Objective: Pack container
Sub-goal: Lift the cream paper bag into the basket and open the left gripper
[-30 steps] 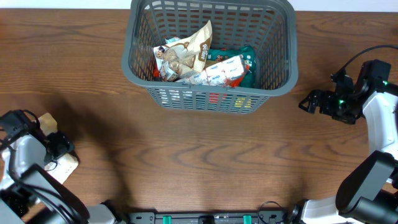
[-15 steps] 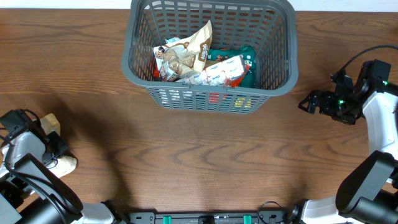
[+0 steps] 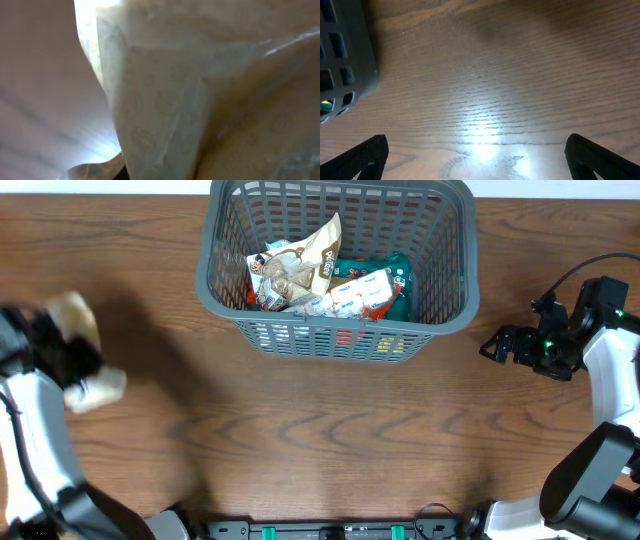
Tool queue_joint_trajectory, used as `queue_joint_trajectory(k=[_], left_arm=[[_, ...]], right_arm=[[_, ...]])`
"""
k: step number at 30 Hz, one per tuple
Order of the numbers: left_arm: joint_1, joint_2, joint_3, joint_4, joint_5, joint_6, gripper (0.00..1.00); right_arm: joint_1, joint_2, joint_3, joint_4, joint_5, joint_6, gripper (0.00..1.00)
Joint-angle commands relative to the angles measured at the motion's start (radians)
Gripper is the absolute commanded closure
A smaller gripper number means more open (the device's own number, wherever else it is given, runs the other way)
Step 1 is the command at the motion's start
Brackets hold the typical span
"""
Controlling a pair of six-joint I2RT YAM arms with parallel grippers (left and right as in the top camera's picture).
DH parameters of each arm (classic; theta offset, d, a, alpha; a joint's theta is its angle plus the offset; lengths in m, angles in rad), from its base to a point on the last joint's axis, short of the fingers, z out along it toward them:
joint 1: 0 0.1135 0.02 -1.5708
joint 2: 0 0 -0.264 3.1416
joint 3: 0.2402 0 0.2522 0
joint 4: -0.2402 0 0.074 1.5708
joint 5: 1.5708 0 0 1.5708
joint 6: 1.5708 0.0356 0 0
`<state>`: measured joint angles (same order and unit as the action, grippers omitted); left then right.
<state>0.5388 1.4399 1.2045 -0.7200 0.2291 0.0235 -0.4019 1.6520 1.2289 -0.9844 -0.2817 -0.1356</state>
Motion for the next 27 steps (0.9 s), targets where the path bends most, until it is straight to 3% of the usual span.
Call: queue_joint_trajectory(k=[1,6,10,19,27], left_arm=[[-0.121,-0.043,0.25,-0.092,0.048,0.04,0.95],[-0.318,-0.035,0.538,-0.174,0.047,0.143,0.95],[-0.488,-0.029,0.66,-0.168,0.048,0.309,0.95],[-0.842,0.092,0.681,-0.142,0.047,0.747,0.94],[-0.968,0.313,0.681,-0.117,0.047,1.041,0.94]], right_arm=[[0.004,-0.015,-0.001,-0.002,-0.01,-0.012,0.01],[0.004,-0.015,-0.001,-0.003,-0.011,-0.011,0.01],[0.004,-0.015,-0.001,-0.003,-0.011,-0.011,0.01],[0.004,-0.015,-0.001,-0.004,-0.012,-0.011,0.01],[0.004,-0.015,-0.001,-0.012,-0.014,-0.011,0.01]])
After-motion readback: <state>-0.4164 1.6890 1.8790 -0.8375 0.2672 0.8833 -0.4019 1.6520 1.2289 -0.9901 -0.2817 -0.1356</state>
